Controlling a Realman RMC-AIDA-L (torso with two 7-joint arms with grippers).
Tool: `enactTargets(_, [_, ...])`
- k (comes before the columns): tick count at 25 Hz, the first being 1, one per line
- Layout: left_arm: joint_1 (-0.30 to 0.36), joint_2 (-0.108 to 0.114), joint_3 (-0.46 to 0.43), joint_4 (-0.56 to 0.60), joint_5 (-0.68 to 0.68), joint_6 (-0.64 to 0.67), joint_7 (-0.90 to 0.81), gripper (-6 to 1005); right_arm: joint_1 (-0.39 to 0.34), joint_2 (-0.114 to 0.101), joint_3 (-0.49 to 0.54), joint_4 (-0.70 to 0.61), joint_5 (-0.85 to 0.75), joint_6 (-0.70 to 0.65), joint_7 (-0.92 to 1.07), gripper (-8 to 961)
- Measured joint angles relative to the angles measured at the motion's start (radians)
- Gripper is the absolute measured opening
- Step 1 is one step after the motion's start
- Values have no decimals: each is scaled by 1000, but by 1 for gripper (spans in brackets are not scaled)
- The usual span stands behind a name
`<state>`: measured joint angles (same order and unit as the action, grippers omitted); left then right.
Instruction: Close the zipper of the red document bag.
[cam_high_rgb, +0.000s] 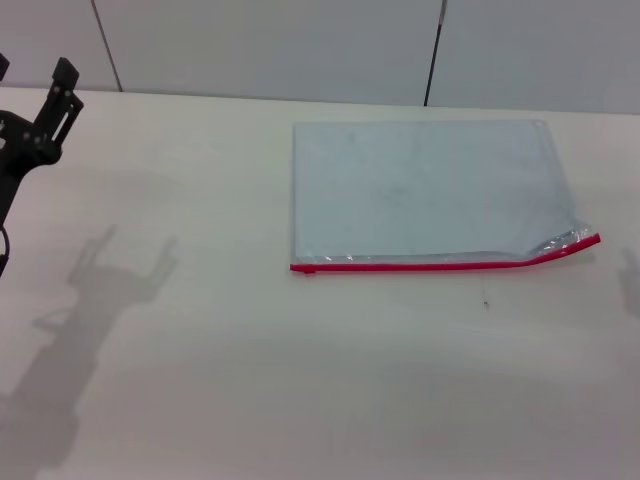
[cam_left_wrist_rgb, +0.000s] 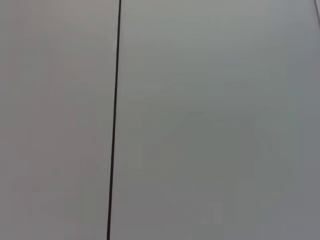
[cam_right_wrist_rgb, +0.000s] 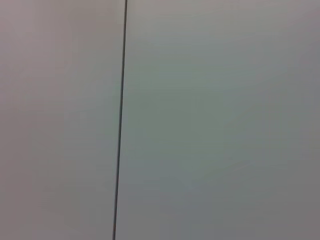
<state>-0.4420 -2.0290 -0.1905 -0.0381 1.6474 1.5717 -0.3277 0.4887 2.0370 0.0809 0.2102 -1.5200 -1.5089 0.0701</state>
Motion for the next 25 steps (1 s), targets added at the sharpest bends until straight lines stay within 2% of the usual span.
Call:
enactTargets(7, [-1, 0, 0, -1, 1, 1, 1, 802, 1, 0, 3, 1, 1, 1, 0, 529])
enactTargets(25, [-1, 0, 0, -11, 2, 1, 3, 802, 1, 0, 5, 4, 1, 1, 1, 530])
